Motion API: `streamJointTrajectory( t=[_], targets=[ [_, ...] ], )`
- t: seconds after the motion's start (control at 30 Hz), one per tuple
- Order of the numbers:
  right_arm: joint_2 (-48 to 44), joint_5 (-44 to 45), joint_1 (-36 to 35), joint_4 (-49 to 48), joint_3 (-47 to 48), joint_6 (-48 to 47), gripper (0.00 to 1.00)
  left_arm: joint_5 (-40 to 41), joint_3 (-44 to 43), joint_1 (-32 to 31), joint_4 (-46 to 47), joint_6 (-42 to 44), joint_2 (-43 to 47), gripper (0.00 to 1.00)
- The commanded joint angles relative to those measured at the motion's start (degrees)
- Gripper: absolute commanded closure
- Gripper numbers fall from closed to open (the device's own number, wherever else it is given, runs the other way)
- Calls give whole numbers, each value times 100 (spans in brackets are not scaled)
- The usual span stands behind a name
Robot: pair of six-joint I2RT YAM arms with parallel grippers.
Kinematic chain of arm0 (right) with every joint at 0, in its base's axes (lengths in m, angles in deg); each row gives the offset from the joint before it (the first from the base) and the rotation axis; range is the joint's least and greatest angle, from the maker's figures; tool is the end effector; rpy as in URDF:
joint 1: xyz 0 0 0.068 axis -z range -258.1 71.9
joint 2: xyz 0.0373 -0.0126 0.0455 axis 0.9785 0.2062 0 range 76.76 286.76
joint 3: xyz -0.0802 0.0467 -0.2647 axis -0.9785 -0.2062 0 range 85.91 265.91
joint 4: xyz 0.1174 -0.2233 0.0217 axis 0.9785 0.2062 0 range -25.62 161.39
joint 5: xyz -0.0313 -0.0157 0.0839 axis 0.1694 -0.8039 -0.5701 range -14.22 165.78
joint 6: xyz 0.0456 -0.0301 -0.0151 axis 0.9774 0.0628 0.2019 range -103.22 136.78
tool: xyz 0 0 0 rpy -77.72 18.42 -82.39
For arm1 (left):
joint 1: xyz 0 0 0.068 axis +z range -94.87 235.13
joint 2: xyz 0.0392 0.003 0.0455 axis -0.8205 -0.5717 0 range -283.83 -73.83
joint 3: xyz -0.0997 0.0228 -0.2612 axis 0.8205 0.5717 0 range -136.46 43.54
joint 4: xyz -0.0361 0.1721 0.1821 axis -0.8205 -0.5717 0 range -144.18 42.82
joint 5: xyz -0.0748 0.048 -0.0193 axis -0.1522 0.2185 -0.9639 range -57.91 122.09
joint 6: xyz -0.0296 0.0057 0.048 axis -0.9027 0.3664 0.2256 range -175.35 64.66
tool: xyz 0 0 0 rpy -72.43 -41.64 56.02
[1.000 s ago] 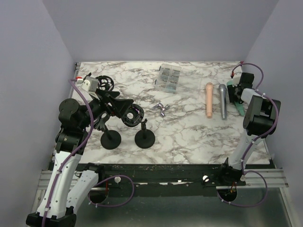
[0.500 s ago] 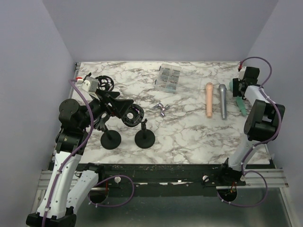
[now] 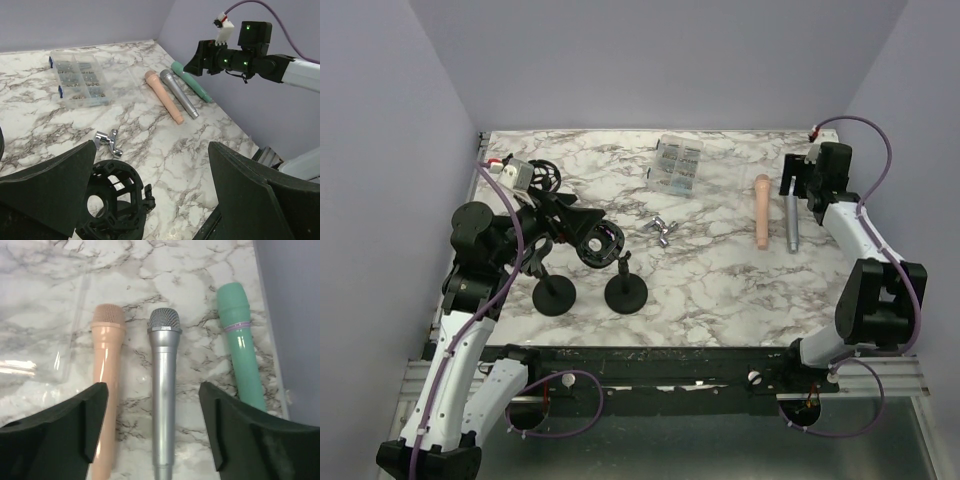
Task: Remove the microphone from the stand
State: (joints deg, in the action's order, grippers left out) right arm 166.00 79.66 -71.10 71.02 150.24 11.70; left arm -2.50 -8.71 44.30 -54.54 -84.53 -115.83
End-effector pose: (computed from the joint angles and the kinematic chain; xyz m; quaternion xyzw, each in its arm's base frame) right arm 0.3497 -0.0456 0.2809 0.0312 0.8718 -0.0807 0.4822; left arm 0.1392 -0.0496 0.4019 0.1078 0.6838 -0.4292 0.5801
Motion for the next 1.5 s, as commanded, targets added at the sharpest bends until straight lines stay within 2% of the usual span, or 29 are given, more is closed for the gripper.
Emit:
streamJointTrajectory(
  t=[0.0, 0.43, 0.57, 0.73, 1.23, 1.37, 1.47],
  targets=[
    [-372, -353, -182, -247, -141, 443, 0, -238, 35, 72, 158, -23, -121, 1],
    [-1001, -310, -395, -471, -299, 482, 0, -163, 54, 116, 157, 25, -186, 1],
    [-899, 71, -394, -577, -269, 637, 0, -180, 46, 116, 143, 23, -164, 2],
    [-510, 362, -399, -260, 41, 592, 0, -191, 39, 119, 146, 27, -86, 1],
    [98, 798, -397, -38, 742, 696, 0, -294, 9, 117, 139, 1, -1, 2],
    [13, 395, -398, -55, 691, 1037, 0, -264, 4, 117, 122, 39, 46, 1],
    [-177, -438, -409, -279, 594, 1715, 0, -162, 2, 125, 73, 92, 60, 1]
  ],
)
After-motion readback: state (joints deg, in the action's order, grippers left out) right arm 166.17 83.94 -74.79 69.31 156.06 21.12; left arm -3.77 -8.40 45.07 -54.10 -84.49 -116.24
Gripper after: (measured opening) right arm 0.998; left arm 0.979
